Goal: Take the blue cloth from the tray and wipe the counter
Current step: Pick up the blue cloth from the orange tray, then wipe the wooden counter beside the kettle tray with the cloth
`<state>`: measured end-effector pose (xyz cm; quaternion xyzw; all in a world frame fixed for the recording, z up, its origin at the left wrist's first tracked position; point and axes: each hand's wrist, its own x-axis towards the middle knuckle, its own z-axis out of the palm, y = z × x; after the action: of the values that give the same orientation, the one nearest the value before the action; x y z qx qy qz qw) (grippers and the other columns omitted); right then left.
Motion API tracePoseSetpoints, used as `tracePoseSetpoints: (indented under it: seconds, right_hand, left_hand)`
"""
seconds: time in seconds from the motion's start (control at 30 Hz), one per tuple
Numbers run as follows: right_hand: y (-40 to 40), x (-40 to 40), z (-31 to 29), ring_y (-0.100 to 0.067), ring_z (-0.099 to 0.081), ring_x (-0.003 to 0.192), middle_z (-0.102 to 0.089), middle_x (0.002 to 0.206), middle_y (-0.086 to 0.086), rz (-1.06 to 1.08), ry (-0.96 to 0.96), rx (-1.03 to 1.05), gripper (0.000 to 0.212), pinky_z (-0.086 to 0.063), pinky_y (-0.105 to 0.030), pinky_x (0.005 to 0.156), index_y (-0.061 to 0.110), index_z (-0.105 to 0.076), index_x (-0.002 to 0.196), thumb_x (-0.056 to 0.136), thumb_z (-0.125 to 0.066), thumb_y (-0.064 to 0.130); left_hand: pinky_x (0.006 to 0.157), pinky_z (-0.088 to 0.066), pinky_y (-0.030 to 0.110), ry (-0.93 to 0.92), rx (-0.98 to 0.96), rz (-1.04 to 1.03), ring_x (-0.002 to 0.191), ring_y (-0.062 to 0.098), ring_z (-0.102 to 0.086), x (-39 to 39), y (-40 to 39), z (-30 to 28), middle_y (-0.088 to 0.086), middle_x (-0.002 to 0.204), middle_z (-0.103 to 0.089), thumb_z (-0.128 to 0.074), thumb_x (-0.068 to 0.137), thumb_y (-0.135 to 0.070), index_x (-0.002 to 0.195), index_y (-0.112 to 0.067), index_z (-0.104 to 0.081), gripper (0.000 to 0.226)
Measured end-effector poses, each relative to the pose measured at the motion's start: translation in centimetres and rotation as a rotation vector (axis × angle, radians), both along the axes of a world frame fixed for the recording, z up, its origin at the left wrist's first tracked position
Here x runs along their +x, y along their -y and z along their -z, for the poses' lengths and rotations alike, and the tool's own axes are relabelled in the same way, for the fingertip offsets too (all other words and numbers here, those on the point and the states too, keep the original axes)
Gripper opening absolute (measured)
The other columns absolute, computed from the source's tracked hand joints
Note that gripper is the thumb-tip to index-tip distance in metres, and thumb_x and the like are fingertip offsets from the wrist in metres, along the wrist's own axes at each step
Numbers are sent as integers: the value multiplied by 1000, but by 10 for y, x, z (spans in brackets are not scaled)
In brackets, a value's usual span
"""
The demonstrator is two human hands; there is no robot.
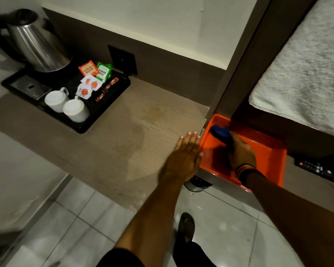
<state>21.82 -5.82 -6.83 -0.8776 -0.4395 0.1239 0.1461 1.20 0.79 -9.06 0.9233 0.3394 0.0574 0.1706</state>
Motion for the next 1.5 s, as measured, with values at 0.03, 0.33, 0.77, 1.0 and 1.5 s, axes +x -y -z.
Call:
tracePoseSetpoints:
  seconds: [0.03, 0.33, 0.77, 1.0, 1.5]
  right_hand:
    - [1, -7, -10, -47, -63, 117, -60, 140, -24, -11, 16, 33, 63, -48, -49, 96, 15, -45, 151, 91, -56, 0]
    - [9, -148, -82, -46, -68, 99, -70, 118, -25, -212, 74, 135, 56, -51, -45, 76, 19, -45, 149, 94, -50, 9]
    - [-31, -241, 14, -18, 5, 159, 3, 172, 2, -477, 110, -75, 63, 5, -46, 128, 26, -3, 164, 107, -22, 44]
    - [-107, -258, 17, -16, -2, 159, -7, 172, 3, -602, 105, -16, 61, 1, -45, 129, 24, -7, 163, 107, -23, 39]
    - [-112, -282, 11, -14, -13, 158, -22, 169, 7, -674, 68, 34, 54, -3, -42, 129, 34, -25, 160, 106, -31, 30]
  left_hand:
    - [134, -8, 50, 16, -29, 5, 162, 30, -12, -4, 1, -4, 15, 174, -17, -28, 111, -39, 164, -9, -14, 63]
    - [134, 0, 48, -20, -54, -256, 163, 24, 4, -128, 47, -39, 10, 176, -2, -22, 110, -35, 164, -11, -5, 62]
    - [134, 3, 45, 5, -162, -668, 162, 23, 8, -271, -21, -12, 10, 176, 7, -22, 111, -40, 164, -11, 3, 65]
    - [134, -8, 47, 44, 105, -701, 162, 25, -10, -273, -32, 9, 12, 174, -15, -30, 109, -36, 164, -10, -14, 63]
    - [131, -17, 52, 140, 179, -709, 160, 24, -21, -276, -28, 13, 12, 171, -28, -35, 110, -31, 161, -9, -29, 55]
